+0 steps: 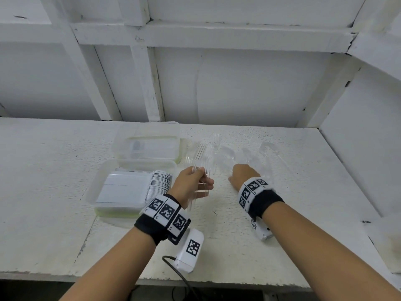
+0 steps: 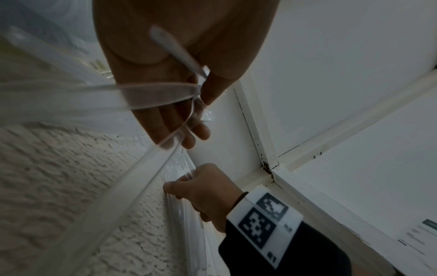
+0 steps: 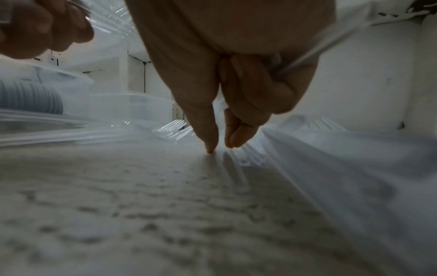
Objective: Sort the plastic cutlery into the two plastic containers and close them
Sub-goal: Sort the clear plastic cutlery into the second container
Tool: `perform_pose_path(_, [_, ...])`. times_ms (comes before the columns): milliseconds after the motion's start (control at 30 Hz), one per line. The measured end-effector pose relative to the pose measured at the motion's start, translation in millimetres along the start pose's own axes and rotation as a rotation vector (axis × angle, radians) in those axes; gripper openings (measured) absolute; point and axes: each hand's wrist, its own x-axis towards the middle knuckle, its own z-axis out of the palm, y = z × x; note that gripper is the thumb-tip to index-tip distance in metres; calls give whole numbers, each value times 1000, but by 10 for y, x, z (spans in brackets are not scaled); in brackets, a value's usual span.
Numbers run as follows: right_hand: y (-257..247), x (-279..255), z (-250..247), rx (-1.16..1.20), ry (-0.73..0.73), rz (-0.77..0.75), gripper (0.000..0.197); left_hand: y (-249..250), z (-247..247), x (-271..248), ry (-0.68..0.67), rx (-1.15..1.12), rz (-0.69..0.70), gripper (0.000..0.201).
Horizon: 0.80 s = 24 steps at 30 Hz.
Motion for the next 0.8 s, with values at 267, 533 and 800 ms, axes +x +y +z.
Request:
perform_pose_path(267, [-25,-54,-16,129,-17,41,33,-19,-54,-9,-4,-8,-15,21])
perform_pose_path(533, [-39,-582,-281,1005,-79,13,19,39,-57,-34,-87,-50,26,19])
perform_pose_path(800, [-283,-823,-309,1128,47,-101,31,62,23,-72,-193,-44,59,22])
